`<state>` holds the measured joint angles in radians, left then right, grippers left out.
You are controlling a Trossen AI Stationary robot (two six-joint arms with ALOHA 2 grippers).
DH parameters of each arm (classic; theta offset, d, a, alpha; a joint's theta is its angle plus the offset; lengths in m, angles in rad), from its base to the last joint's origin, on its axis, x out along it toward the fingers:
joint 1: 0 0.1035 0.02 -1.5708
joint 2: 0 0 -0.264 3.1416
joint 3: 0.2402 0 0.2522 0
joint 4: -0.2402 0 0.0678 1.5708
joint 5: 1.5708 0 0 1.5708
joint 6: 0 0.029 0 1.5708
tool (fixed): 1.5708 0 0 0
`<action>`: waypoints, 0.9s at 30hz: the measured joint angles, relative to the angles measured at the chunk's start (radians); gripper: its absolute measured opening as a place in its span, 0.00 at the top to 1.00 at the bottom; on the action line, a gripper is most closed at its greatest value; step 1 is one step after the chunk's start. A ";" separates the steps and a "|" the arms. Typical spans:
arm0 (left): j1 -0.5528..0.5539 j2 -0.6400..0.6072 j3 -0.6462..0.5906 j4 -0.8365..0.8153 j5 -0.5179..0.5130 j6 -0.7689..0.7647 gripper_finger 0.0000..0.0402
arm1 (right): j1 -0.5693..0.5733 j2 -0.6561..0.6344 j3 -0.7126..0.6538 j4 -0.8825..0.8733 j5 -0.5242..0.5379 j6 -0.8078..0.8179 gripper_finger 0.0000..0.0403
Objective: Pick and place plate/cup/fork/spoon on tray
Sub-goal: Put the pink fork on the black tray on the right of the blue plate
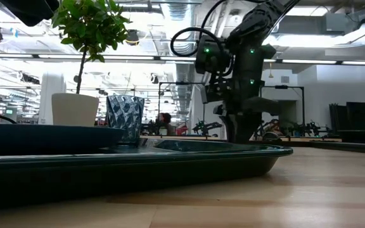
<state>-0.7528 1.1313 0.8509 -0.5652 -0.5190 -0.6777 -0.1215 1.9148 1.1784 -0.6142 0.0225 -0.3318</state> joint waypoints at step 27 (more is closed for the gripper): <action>0.164 0.000 0.000 0.039 -0.362 -0.369 0.60 | 0.251 -0.271 -0.005 -0.145 0.474 0.587 0.97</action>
<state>-0.5890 1.1316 0.8509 -0.5262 -0.8805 -1.0468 0.1296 1.6439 1.1732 -0.7593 0.4968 0.2554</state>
